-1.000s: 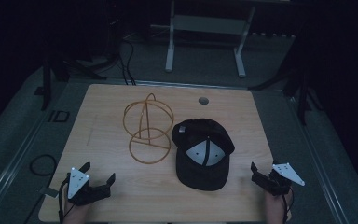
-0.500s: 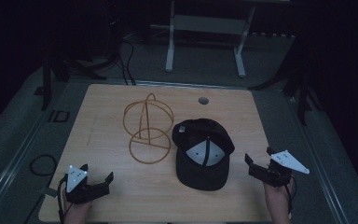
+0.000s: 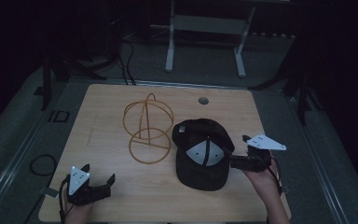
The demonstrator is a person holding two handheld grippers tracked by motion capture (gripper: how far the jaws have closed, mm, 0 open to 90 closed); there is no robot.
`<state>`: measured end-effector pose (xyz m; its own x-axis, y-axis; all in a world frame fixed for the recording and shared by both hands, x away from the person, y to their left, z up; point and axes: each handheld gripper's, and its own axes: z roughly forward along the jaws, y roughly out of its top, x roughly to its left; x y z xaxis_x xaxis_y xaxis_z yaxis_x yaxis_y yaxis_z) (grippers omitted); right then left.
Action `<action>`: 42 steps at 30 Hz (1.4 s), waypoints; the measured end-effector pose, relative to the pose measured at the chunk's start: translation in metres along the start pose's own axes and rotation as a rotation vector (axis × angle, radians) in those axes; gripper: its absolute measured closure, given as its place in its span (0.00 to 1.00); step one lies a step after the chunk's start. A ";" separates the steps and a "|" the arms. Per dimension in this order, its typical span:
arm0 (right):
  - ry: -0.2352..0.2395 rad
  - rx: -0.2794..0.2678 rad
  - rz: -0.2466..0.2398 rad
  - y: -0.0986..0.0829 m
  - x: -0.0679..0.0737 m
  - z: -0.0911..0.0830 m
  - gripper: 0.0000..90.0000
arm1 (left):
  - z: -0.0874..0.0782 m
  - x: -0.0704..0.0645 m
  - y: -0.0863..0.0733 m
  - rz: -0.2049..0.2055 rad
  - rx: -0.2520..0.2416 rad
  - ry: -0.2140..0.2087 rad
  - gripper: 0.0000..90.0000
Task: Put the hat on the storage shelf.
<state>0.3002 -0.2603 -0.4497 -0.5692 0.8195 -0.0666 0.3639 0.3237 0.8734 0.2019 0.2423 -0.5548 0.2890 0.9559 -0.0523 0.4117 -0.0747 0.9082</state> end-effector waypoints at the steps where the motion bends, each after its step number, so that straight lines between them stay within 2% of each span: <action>1: 0.000 0.000 0.000 0.000 0.000 0.000 0.13 | 0.000 0.000 0.000 -0.002 0.000 -0.005 0.00; 6: -0.045 0.062 -0.054 0.008 0.006 0.026 0.24 | 0.000 0.000 0.000 0.002 -0.003 -0.012 0.00; 10: -0.030 0.083 -0.035 0.011 0.005 0.039 0.30 | 0.000 0.000 0.000 0.006 -0.001 -0.022 0.00; 16: -0.105 0.156 -0.058 0.012 0.009 0.059 0.50 | 0.001 -0.001 0.000 0.013 0.002 -0.031 0.00; 18: -0.134 0.178 -0.062 0.011 0.010 0.062 0.61 | 0.001 -0.001 0.000 0.012 0.001 -0.030 0.00; 20: -0.171 0.197 -0.083 0.010 0.011 0.064 0.67 | 0.001 -0.001 0.000 0.009 0.003 -0.036 0.00; 24: -0.202 0.223 -0.084 0.009 0.010 0.066 0.87 | 0.002 -0.001 0.000 0.006 0.008 -0.041 0.00; 25: -0.203 0.222 -0.085 0.008 0.009 0.067 0.93 | 0.002 -0.001 0.000 0.007 0.008 -0.044 0.00; 27: -0.194 0.217 -0.075 0.008 0.009 0.066 0.96 | 0.002 -0.001 0.000 0.008 0.008 -0.041 0.00; 38: -0.157 0.148 -0.007 0.013 0.012 0.059 0.98 | 0.002 -0.001 0.000 0.004 0.010 -0.047 0.00; 40: -0.136 0.103 0.011 0.021 0.015 0.052 0.98 | 0.002 -0.001 0.000 0.003 0.004 -0.048 0.00; 42: -0.132 0.081 0.015 0.026 0.016 0.047 0.98 | 0.001 -0.001 0.000 0.005 0.002 -0.045 0.00</action>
<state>0.3345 -0.2165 -0.4509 -0.4634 0.8779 -0.1207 0.4329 0.3431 0.8336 0.2025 0.2408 -0.5554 0.3293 0.9419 -0.0666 0.4123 -0.0799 0.9075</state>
